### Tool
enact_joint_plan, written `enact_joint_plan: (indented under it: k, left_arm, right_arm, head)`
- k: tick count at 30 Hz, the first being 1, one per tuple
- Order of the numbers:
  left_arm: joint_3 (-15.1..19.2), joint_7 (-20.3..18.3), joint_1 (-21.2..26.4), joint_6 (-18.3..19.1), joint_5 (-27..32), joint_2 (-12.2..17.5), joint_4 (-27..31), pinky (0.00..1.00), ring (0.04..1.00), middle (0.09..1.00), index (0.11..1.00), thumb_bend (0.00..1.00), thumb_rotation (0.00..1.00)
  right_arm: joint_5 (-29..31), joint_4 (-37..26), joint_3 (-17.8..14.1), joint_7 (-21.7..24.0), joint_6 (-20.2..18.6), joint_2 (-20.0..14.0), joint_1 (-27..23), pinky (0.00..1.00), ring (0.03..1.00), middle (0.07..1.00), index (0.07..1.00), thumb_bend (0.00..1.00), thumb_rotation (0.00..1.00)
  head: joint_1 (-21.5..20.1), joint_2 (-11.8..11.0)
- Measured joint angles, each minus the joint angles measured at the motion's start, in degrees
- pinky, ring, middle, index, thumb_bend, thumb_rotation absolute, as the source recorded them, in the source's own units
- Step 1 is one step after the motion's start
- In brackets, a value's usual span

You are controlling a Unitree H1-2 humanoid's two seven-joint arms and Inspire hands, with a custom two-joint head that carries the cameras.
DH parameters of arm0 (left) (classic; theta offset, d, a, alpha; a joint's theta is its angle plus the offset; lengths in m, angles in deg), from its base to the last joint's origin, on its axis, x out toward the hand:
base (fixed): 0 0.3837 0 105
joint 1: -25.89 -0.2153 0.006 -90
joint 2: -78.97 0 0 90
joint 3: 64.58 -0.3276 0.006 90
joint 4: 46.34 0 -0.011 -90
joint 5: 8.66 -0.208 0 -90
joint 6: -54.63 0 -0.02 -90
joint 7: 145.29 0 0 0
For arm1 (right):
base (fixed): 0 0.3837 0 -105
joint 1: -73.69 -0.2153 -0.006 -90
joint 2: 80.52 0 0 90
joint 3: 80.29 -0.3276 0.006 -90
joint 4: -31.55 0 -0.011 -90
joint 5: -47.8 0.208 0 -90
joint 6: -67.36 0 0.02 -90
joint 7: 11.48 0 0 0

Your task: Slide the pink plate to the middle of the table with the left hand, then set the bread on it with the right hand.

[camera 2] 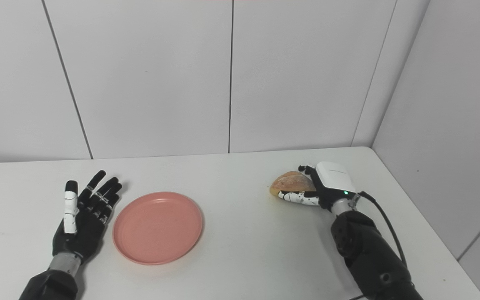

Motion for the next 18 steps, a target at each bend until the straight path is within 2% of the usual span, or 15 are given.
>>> enact_joint_plan:
  k: [10,12,15,17,18]
  left_arm:
    - [0.00,0.01,-0.48,0.22,0.02,-0.16,0.78,1.00,0.852,0.747,0.807,0.85,0.72]
    - [0.04,0.01,-0.53,0.22,0.03,-0.22,0.85,1.00,0.852,0.746,0.800,0.86,0.72]
    - [0.03,0.01,-0.53,0.23,0.03,-0.23,0.85,1.00,0.849,0.745,0.799,0.86,0.72]
    - [0.00,0.01,-0.54,0.23,0.02,-0.24,0.86,1.00,0.846,0.742,0.799,0.86,0.72]
    - [0.00,0.01,-0.55,0.23,0.02,-0.25,0.88,1.00,0.846,0.739,0.802,0.86,0.72]
  right_arm:
    - [0.74,1.64,0.49,-0.69,-0.01,0.23,-0.63,0.64,0.716,0.745,0.751,0.90,0.74]
    - [0.92,1.66,0.48,-0.88,-0.01,0.27,-0.67,0.63,0.709,0.738,0.746,0.86,0.71]
    - [1.32,1.73,0.45,-1.29,0.02,0.36,-0.67,0.60,0.676,0.714,0.717,0.74,0.61]
    - [1.71,1.94,0.43,-1.99,0.05,0.44,-0.67,0.59,0.657,0.701,0.708,0.70,0.59]
    - [1.79,2.00,0.43,-2.36,0.05,0.44,-0.69,0.58,0.640,0.688,0.696,0.65,0.57]
  head:
    - [0.00,0.09]
    - [0.00,0.09]
    - [0.09,0.09]
    - [0.18,0.09]
    - [0.18,0.09]
